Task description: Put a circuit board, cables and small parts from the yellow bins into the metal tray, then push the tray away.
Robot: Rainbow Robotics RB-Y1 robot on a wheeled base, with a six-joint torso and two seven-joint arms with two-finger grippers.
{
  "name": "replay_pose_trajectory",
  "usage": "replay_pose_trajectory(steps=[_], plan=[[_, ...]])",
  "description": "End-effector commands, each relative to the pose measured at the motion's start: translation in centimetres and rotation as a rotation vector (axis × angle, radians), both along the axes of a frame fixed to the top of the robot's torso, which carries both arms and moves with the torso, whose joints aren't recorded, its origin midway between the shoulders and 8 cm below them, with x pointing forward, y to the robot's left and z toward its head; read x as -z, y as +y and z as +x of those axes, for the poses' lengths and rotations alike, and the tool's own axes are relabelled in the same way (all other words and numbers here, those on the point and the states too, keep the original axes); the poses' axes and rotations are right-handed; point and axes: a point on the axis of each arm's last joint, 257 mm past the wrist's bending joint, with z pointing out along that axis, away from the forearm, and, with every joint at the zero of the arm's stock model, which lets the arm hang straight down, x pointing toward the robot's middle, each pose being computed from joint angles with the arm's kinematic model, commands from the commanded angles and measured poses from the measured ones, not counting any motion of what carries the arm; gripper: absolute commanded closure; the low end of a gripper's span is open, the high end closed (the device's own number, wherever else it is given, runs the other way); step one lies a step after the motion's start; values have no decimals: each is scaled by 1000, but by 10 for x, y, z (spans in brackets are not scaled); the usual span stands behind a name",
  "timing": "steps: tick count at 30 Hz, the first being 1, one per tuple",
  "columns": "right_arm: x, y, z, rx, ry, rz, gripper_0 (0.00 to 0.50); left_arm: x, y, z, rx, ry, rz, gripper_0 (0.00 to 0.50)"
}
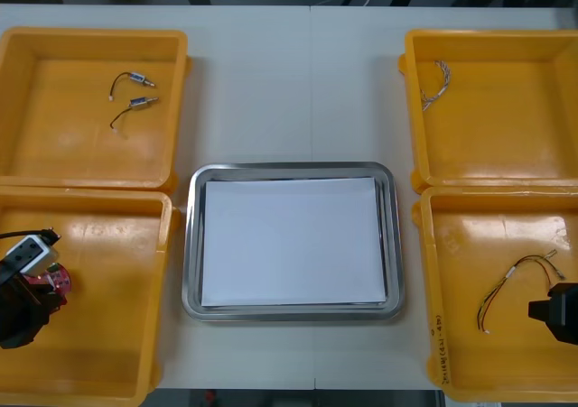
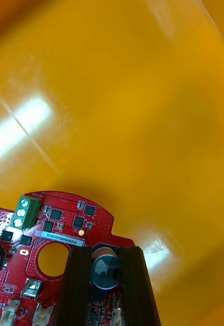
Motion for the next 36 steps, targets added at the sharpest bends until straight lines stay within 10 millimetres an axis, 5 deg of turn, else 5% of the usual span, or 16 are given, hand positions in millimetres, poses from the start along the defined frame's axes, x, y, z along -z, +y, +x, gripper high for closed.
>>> replay_pose_trajectory(steps=[1, 11, 26, 27, 28, 32, 36], plan=[[-22, -7, 8, 101, -27, 13, 0, -2, 7, -8, 142, -18, 106, 500], [-49, -5, 36, 194, -27, 22, 0, 11, 5, 3, 134, -25, 87, 500], [-37, -20, 85, 310, -2, 72, 0, 9, -8, 9, 136, -26, 38, 492], [-35, -20, 88, 320, 0, 85, 0, 9, -9, 8, 134, -24, 32, 410], [-33, -20, 90, 331, 1, 96, 0, 8, -10, 9, 133, -25, 28, 259], [-27, -20, 96, 383, 2, 135, 0, 7, -14, 9, 132, -23, 12, 0], [-20, -15, 99, 480, 21, 199, 0, 6, -14, 9, 130, -24, 7, 0]])
